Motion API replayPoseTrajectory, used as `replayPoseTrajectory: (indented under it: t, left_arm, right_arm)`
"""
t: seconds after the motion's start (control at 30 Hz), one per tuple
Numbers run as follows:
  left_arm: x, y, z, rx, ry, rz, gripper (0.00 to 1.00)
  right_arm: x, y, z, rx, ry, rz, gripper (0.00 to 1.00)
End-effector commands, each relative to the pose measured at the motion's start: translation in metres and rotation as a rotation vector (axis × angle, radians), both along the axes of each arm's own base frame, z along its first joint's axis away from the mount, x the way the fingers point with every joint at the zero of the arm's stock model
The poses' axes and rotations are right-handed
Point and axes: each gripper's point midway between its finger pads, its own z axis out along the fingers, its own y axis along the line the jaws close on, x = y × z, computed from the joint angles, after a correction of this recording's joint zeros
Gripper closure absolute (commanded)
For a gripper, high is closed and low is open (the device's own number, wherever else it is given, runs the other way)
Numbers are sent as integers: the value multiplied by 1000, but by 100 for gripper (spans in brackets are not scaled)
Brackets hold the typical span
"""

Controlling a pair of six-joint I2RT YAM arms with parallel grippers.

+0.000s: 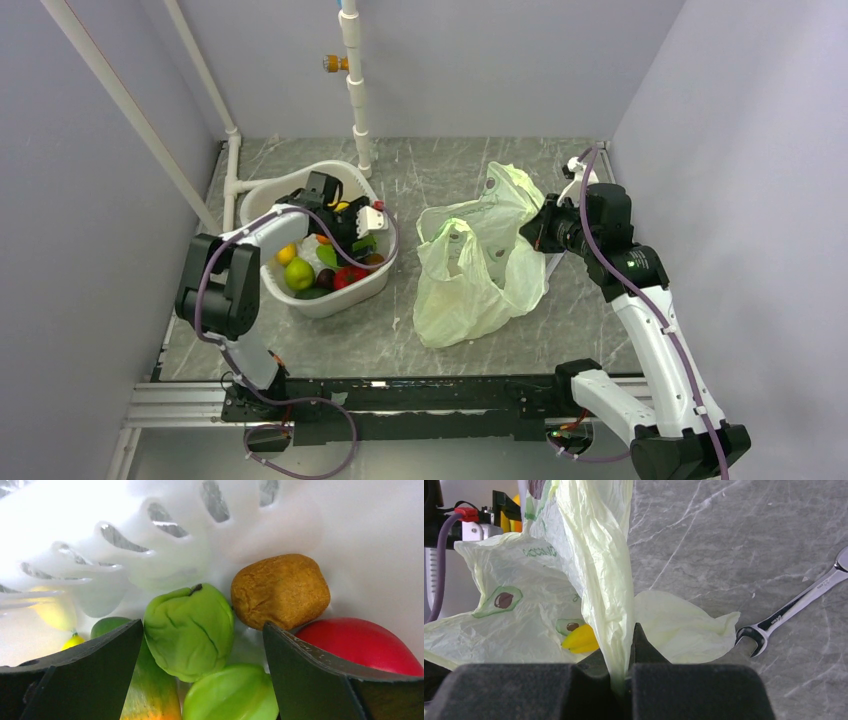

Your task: Place the fake fruits into the plastic bag and tie a complex knot

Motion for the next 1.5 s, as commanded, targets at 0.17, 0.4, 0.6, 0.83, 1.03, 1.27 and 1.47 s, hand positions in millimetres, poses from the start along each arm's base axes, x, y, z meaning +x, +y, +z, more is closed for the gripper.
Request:
replayPoseTrajectory:
  t: [0.17,0.4,0.6,0.83,1.03,1.27,1.47]
  left_arm:
    - [20,3,-8,69,-61,-16,24]
    - [5,20,35,-20,-77,63,57]
    - [-2,14,129,-210,-115,145,65]
    - [3,-65,275,-436,-186,109,63]
    - [-31,-180,339,-495,-219,-116,62]
    - [-127,-251,254,-316,-162,-432,62]
    - [-171,-222,158,-117,-26,-491,58]
  right_arm:
    - [7,-4,10,-19,-48,-18,100]
    - [6,-1,9,-4,-47,-7,100]
    - [5,1,10,3,-51,2,100]
    - [4,6,11,24,-53,22,100]
    - [2,12,10,66,-47,34,100]
    - [6,8,15,58,-62,7,100]
    - [6,5,21,47,-85,-2,100]
